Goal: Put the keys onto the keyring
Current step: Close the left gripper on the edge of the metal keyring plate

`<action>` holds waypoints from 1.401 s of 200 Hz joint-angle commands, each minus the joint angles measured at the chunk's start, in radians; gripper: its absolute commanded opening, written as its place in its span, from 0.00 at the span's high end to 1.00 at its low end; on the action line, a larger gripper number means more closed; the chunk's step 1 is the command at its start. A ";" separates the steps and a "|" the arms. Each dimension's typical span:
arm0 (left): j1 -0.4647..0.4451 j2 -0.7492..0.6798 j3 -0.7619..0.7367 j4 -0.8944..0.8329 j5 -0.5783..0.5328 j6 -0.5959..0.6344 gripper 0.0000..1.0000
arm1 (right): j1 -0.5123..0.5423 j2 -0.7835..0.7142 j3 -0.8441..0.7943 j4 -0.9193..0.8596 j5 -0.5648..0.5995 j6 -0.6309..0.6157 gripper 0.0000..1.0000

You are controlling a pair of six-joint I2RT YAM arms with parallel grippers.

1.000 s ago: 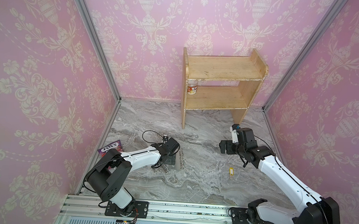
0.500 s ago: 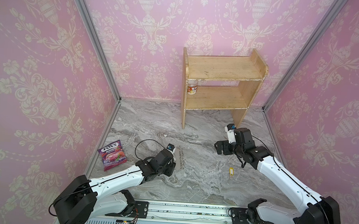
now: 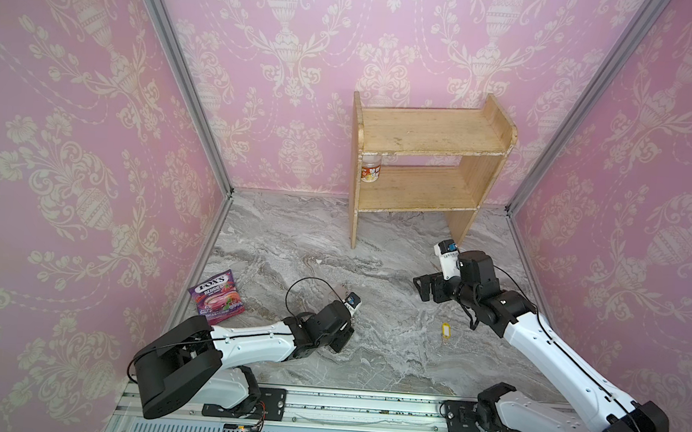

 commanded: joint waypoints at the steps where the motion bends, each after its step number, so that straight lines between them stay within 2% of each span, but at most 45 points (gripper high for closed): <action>1: -0.011 0.009 -0.009 0.026 -0.043 0.058 0.51 | 0.009 -0.027 -0.022 0.022 -0.018 -0.021 0.00; 63: -0.012 0.005 -0.024 0.025 0.013 0.081 0.57 | 0.009 -0.022 -0.026 0.034 -0.028 -0.026 0.00; 138: -0.012 0.067 -0.014 0.070 0.029 0.106 0.55 | 0.009 -0.030 -0.028 0.036 -0.032 -0.029 0.00; 203: -0.014 0.078 0.007 0.069 0.037 0.130 0.61 | 0.009 -0.027 -0.028 0.037 -0.027 -0.030 0.00; 280: -0.021 0.072 0.026 0.054 0.038 0.160 0.64 | 0.009 -0.028 -0.029 0.037 -0.024 -0.031 0.00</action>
